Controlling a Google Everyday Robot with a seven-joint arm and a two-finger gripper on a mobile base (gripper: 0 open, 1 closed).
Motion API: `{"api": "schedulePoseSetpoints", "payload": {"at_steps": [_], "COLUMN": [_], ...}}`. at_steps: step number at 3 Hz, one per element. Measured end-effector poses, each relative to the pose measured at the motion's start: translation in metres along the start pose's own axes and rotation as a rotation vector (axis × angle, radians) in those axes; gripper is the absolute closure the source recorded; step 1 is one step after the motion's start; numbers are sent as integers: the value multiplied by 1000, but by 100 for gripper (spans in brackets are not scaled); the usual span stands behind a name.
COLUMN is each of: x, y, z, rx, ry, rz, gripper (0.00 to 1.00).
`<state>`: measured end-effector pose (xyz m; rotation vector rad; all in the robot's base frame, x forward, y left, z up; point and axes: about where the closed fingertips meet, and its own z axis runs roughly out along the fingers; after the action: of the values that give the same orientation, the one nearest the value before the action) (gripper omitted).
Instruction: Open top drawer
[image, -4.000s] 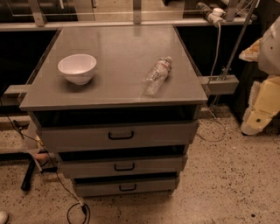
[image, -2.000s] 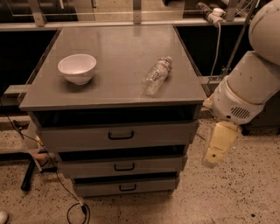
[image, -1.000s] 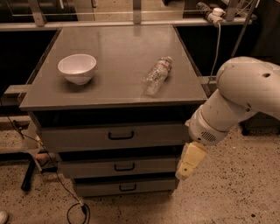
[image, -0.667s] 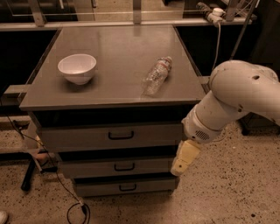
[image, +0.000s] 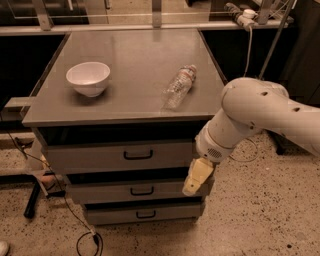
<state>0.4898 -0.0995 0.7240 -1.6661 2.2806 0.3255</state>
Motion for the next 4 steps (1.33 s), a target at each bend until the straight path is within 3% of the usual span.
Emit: {"api": "schedulePoseSetpoints", "payload": {"at_steps": [2, 4], "x": [-10, -8], "y": [-32, -47], "z": [28, 47], "rx": [8, 8], "ry": [13, 43], "rz": [-32, -44], "gripper": [0, 0]}}
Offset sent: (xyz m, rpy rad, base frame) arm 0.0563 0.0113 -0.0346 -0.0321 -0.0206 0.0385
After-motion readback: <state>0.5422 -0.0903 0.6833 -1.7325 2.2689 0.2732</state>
